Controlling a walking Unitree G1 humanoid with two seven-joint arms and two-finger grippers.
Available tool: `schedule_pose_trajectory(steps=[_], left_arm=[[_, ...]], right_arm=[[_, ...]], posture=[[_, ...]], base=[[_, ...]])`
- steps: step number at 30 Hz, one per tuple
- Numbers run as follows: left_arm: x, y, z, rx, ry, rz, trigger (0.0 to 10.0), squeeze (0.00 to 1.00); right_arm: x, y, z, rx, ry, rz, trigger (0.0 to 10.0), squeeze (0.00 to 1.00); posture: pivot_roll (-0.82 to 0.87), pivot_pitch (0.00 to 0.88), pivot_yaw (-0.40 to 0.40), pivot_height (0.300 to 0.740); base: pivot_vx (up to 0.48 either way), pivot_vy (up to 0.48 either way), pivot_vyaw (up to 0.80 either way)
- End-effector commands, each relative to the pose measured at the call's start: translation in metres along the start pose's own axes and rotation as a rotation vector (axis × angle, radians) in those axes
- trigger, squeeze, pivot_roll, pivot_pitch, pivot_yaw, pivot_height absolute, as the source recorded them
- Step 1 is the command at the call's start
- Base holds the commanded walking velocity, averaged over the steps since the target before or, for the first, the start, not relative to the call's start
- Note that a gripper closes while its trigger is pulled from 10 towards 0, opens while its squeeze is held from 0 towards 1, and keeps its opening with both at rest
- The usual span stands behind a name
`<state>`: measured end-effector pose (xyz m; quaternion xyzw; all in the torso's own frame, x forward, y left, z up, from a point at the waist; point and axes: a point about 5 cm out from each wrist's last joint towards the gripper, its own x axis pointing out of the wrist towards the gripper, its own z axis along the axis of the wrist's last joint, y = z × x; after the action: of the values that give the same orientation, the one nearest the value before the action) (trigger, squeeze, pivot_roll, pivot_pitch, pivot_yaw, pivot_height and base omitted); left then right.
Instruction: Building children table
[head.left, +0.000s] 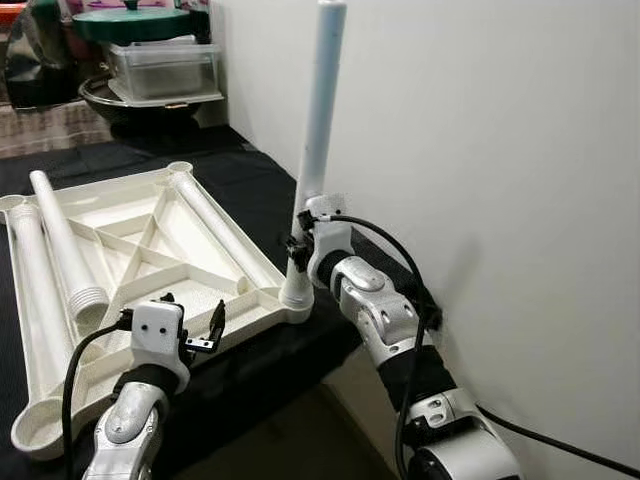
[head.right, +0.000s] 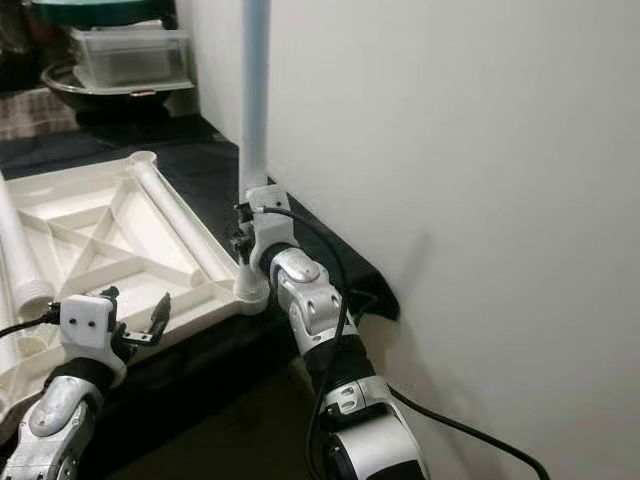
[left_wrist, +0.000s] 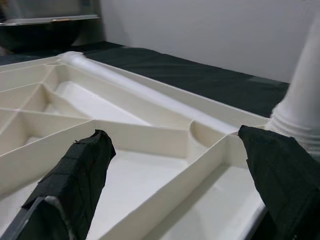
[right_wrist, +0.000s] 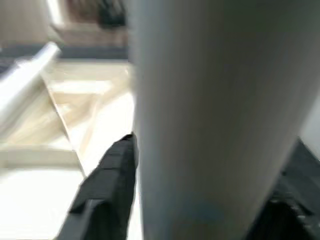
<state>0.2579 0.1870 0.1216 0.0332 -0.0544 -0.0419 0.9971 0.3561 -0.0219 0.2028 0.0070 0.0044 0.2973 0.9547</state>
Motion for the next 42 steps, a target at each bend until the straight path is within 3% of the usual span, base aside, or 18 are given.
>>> schedule_pose_trajectory(steps=[1, 3, 4, 5, 7, 11, 13, 14, 15, 16, 17, 23, 25, 29, 34, 39, 40, 42], left_arm=[[0.002, -0.004, -0.003, -0.006, 0.01, -0.025, 10.0, 0.0], [0.003, -0.005, -0.003, -0.007, 0.009, -0.028, 10.0, 0.0], [0.003, -0.005, -0.003, -0.009, 0.008, -0.029, 10.0, 0.0], [0.003, -0.005, -0.003, -0.009, 0.008, -0.029, 10.0, 0.0], [0.003, -0.005, -0.004, -0.009, 0.011, -0.032, 10.0, 0.0], [0.003, -0.006, -0.004, -0.009, 0.011, -0.034, 10.0, 0.0], [0.003, -0.005, -0.003, -0.009, 0.007, -0.029, 10.0, 0.0], [0.003, -0.005, -0.003, -0.009, 0.007, -0.029, 10.0, 0.0], [0.002, -0.004, -0.003, -0.008, 0.007, -0.024, 10.0, 0.0], [0.002, -0.004, -0.003, -0.008, 0.007, -0.024, 10.0, 0.0], [0.001, -0.004, -0.003, -0.007, 0.008, -0.021, 10.0, 0.0], [0.0, -0.002, -0.004, -0.002, 0.016, -0.025, 10.0, 0.0], [0.001, -0.001, -0.002, 0.004, 0.013, -0.026, 10.0, 0.0], [0.001, -0.001, -0.001, 0.005, 0.008, -0.024, 10.0, 0.0], [-0.001, -0.002, -0.002, 0.005, 0.014, -0.03, 10.0, 0.0], [0.0, -0.001, -0.002, 0.008, 0.014, -0.029, 10.0, 0.0], [0.001, -0.001, -0.001, 0.009, 0.013, -0.028, 10.0, 0.0], [0.002, 0.0, -0.001, 0.01, 0.013, -0.028, 10.0, 0.0]], right_arm=[[0.004, 0.014, 0.006, 0.02, -0.052, 0.113, 10.0, 1.0], [0.006, 0.013, 0.011, 0.005, -0.068, 0.154, 10.0, 1.0], [0.006, 0.014, 0.02, 0.01, -0.103, 0.269, 10.0, 0.0], [0.006, 0.014, 0.02, 0.01, -0.103, 0.269, 10.0, 0.0], [-0.008, 0.022, 0.028, -0.036, -0.151, 0.632, 10.0, 0.0], [-0.015, 0.025, 0.027, -0.051, -0.159, 0.745, 10.0, 0.0], [-0.03, 0.037, 0.005, -0.137, -0.058, 0.947, 9.9, 0.0], [-0.03, 0.037, 0.005, -0.137, -0.058, 0.947, 9.9, 0.0], [-0.032, 0.043, -0.007, -0.163, -0.003, 0.98, 3.1, 0.0], [-0.032, 0.043, -0.007, -0.163, -0.003, 0.98, 3.1, 0.0], [-0.03, 0.046, -0.018, -0.183, 0.05, 0.959, 0.0, 0.0], [-0.01, 0.042, -0.033, -0.109, 0.131, 0.717, 0.0, 0.0], [0.002, 0.026, -0.035, -0.052, 0.159, 0.445, 0.0, 0.0], [0.005, 0.005, -0.035, 0.011, 0.148, 0.097, 0.0, 0.0], [-0.005, 0.008, -0.034, 0.012, 0.125, -0.071, 0.0, 0.0], [-0.006, 0.02, -0.029, 0.009, 0.112, -0.064, 0.8, 0.0], [-0.005, 0.028, -0.022, 0.012, 0.078, 0.0, 10.0, 0.0], [-0.004, 0.034, -0.018, 0.014, 0.054, 0.042, 10.0, 0.0]], posture=[[0.05, 0.0, -0.089, 0.74], [0.05, 0.0, -0.089, 0.74], [0.04, 0.0, -0.089, 0.74], [0.04, 0.0, -0.089, 0.74], [0.04, 0.0, -0.087, 0.74], [0.04, 0.0, -0.087, 0.74], [0.05, 0.0, -0.101, 0.74], [0.05, 0.0, -0.101, 0.74], [0.06, 0.0, -0.103, 0.74], [0.06, 0.0, -0.103, 0.74], [0.06, 0.0, -0.103, 0.74], [0.08, 0.0, -0.095, 0.74], [0.08, 0.0, -0.097, 0.74], [0.09, 0.0, -0.095, 0.74], [0.09, 0.0, -0.09, 0.74], [0.09, 0.0, -0.09, 0.74], [0.09, 0.0, -0.088, 0.74], [0.09, 0.0, -0.087, 0.74]], base=[[0.0, 0.0, 0.0], [0.0, 0.0, 0.0], [0.0, 0.0, 0.0], [0.0, 0.0, 0.0], [0.0, 0.0, 0.0], [0.0, 0.0, 0.0], [0.0, 0.0, 0.0], [0.0, 0.0, 0.0], [0.0, 0.0, 0.0], [0.0, 0.0, 0.0], [0.0, 0.0, 0.0], [0.0, 0.0, 0.0], [0.0, 0.0, 0.0], [0.0, 0.0, 0.0], [0.0, 0.0, 0.0], [0.0, 0.0, 0.0], [0.0, 0.0, 0.0], [0.0, 0.0, 0.0]])
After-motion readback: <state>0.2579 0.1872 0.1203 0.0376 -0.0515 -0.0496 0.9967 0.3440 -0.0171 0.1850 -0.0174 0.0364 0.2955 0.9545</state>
